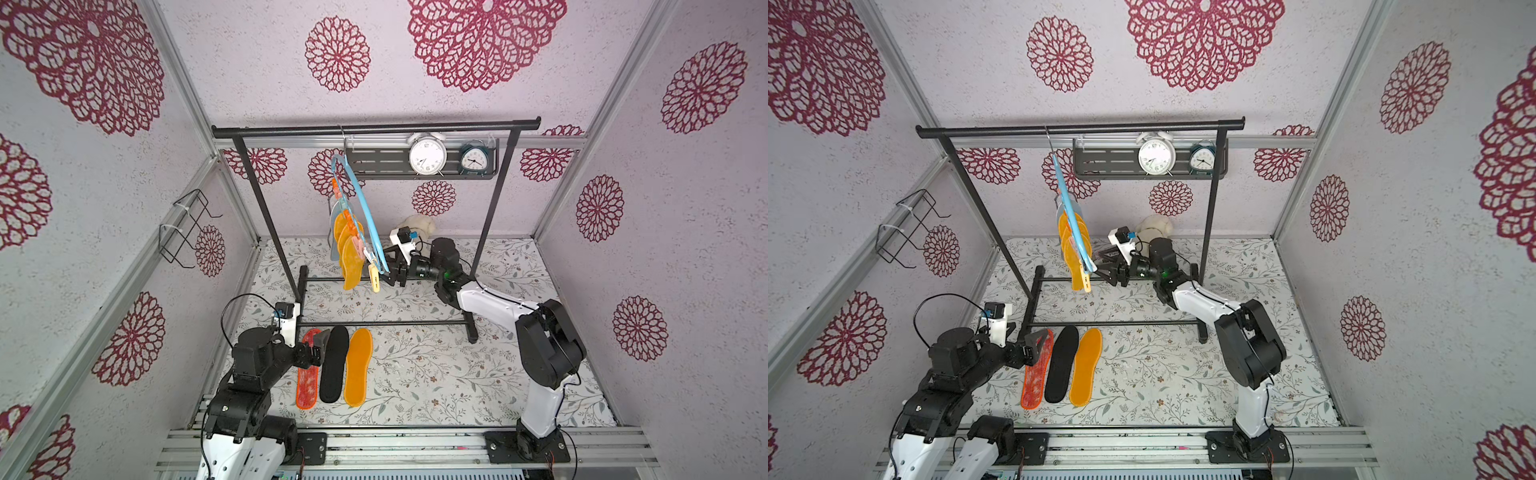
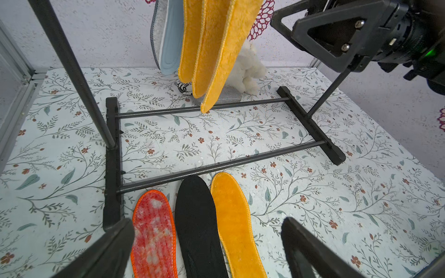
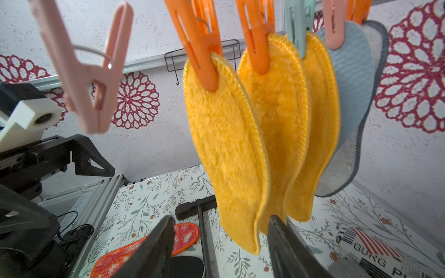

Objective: Take the shoe insoles off the hanger
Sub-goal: Remove the insole from the hanger.

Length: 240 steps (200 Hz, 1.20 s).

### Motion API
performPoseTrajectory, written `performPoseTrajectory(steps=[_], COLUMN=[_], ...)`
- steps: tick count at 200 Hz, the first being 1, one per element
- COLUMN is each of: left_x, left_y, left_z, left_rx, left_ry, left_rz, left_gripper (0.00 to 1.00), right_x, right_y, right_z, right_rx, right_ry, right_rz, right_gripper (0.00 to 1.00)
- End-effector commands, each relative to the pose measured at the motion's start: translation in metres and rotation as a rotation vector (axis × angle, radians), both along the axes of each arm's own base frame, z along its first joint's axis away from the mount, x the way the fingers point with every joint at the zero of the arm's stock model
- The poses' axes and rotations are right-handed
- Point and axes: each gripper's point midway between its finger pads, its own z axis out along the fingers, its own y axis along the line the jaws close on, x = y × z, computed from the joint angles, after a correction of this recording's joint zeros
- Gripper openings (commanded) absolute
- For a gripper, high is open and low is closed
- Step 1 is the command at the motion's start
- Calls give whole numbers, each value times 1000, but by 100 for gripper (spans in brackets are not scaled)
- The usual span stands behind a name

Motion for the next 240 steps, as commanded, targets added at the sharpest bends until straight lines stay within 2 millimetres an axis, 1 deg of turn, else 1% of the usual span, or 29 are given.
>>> performPoseTrajectory(steps=[1,18,31,42,60,81,93,124,151,165,182,193,206,220,240], left_x=[3,3,2,2,2,2,2,2,3,4,8,12,20,33,55], left_y=[-2,-3,-3,-3,-4,-4,-4,-4,-6,-8,-15,-19,-26,-31,-43], left_z=[5,5,6,6,7,7,7,7,8,12,27,44,68,89,111], left_rx=[-9,-9,-10,-10,-12,-13,-12,-13,-15,-16,-28,-41,-57,-68,-77], left_ry=[-21,-21,-23,-25,-27,-27,-27,-29,-20,-10,-20,-44,-64,-51,-31], left_rz=[-11,-16,-17,-18,-20,-21,-20,-23,-30,-46,-82,-102,-132,-154,-213], left_gripper=[98,98,98,98,98,98,98,98,98,98,98,98,98,97,95], right_x=[-1,10,13,10,-2,-18,-26,-35,-39,-41,-45,-46,-48,-49,-50], right_y=[8,10,12,16,24,33,37,43,43,41,36,32,27,24,19], right_z=[25,27,27,27,28,28,28,25,23,21,18,16,16,17,20], right_rx=[42,48,53,56,67,97,119,148,148,138,124,117,113,106,99], right_ry=[-54,-60,-62,-60,-59,-36,-20,14,34,44,52,56,57,61,61], right_rz=[46,3,5,31,87,164,189,230,253,265,277,274,278,289,298], right_gripper=[64,64,64,63,57,41,30,0,0,0,0,0,0,0,0])
